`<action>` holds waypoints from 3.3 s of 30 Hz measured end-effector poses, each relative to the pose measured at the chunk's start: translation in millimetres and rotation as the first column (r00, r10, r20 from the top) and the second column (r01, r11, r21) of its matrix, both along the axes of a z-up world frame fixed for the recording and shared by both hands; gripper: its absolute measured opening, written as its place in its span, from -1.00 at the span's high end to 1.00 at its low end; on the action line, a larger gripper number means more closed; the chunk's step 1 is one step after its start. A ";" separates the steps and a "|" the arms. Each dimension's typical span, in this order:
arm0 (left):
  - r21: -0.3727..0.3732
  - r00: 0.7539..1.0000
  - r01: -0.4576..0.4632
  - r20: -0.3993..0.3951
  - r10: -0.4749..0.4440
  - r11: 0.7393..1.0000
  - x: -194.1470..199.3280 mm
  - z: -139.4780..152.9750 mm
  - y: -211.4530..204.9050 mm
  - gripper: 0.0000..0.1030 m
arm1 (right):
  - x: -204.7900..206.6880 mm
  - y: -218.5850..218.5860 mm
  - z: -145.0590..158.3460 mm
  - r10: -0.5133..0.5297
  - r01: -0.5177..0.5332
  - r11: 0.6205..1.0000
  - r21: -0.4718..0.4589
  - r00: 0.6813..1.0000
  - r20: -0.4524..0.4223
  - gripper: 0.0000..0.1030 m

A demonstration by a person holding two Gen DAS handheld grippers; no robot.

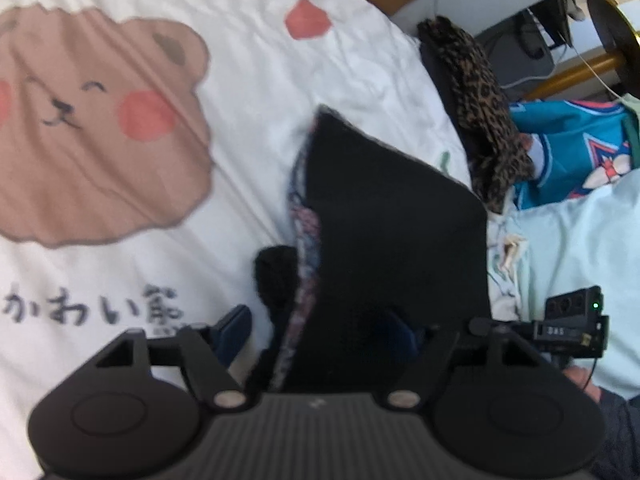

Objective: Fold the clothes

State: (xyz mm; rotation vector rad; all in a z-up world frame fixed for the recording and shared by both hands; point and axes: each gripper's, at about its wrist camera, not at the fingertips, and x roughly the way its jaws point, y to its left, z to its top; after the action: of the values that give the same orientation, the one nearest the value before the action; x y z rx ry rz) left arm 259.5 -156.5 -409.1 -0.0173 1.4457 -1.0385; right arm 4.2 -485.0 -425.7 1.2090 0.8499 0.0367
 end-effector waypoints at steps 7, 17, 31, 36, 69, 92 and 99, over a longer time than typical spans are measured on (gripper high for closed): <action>-0.018 1.000 0.009 -0.021 -0.010 1.000 -5.2 -6.6 -8.5 -0.36 | 6.2 6.3 -1.7 0.012 -0.012 1.000 -0.014 1.000 -0.007 0.46; 0.073 0.999 0.001 0.049 -0.005 0.997 -16.0 4.8 -13.1 0.20 | 15.2 21.1 9.7 -0.020 0.013 0.996 -0.086 0.997 -0.073 0.85; 0.279 0.982 -0.103 0.181 0.053 0.955 -44.2 47.0 -33.5 0.35 | 34.7 31.4 48.2 -0.070 0.034 0.991 -0.132 0.958 -0.277 0.86; 0.289 0.972 -0.063 0.235 -0.007 0.955 -55.7 82.2 -27.6 0.39 | 35.4 33.2 66.3 -0.039 -0.003 0.987 -0.158 0.964 -0.264 0.87; -0.106 0.840 -0.312 0.434 0.326 0.944 -103.9 352.7 46.6 0.42 | 42.2 107.3 389.2 0.052 -0.046 0.830 -0.556 0.999 -0.006 0.86; -0.247 0.783 -0.319 0.475 0.401 0.915 -118.8 393.9 68.6 0.41 | 38.6 156.8 463.3 0.099 -0.020 0.685 -0.729 0.993 0.065 0.86; -0.269 0.753 -0.319 0.511 0.416 0.909 -125.5 413.7 61.3 0.41 | 38.0 147.9 477.3 0.184 -0.031 0.648 -0.761 0.976 0.116 0.86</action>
State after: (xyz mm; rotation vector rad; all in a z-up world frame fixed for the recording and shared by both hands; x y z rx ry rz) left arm 134.0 -95.2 4.6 -0.1078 0.7683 -0.7416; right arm 42.2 -337.1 51.6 0.3396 0.6585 -0.1043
